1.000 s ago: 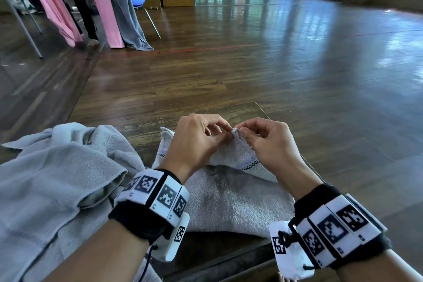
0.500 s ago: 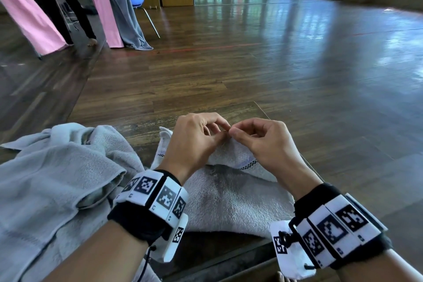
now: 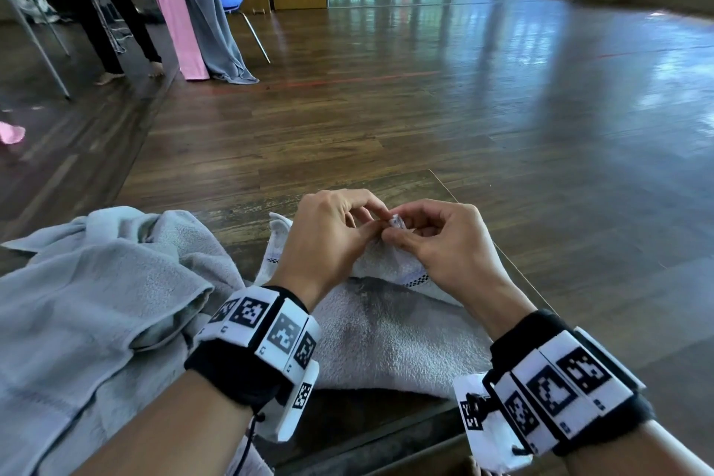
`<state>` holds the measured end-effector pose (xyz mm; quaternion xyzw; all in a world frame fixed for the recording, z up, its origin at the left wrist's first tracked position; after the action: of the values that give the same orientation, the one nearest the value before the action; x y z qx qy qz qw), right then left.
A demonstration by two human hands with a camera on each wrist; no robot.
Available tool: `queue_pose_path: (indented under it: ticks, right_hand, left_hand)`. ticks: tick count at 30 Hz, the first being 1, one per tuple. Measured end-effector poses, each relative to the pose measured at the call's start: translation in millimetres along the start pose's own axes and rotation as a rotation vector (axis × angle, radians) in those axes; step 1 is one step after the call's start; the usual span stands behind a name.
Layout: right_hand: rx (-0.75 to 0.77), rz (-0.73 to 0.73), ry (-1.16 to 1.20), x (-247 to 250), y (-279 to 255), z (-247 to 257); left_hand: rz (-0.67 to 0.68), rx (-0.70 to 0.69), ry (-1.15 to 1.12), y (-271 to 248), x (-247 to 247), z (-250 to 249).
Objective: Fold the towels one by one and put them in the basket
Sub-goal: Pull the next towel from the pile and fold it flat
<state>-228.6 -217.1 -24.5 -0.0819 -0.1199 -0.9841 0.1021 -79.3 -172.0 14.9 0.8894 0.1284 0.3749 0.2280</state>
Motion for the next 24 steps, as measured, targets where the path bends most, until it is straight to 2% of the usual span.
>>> queue_pose_path:
  ticks: [11,14,17,20,24]
  right_hand:
    - [0.005,-0.038,0.001,4.2,-0.5,2.6]
    - [0.006,-0.042,-0.013,5.2,-0.3,2.6]
    - [0.019,-0.027,-0.038,4.7,0.9,3.3]
    - [0.049,0.01,-0.073,3.6,1.1,5.3]
    - [0.09,-0.042,-0.106,20.7,4.4,10.9]
  left_hand:
    - [0.03,0.048,-0.009,-1.4,-4.8,5.4]
    - [0.094,0.095,0.023,-1.3,-12.8,12.9]
    - [0.23,0.129,0.075,-3.5,-24.4,18.8]
    - [0.336,0.038,0.124,-6.1,-31.4,12.5]
    - [0.357,-0.006,0.119,-5.9,-25.4,19.4]
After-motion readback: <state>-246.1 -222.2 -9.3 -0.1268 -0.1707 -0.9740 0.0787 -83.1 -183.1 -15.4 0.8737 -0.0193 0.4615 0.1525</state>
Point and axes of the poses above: each hand's wrist, its own y-axis towards the middle knuckle, its own x-axis out of the back of the hand, z = x × y, the point moved 10 cm from there along y, towards the middle knuckle, and after that the axes turned 6 degrees about y, right-handed, at the moved point
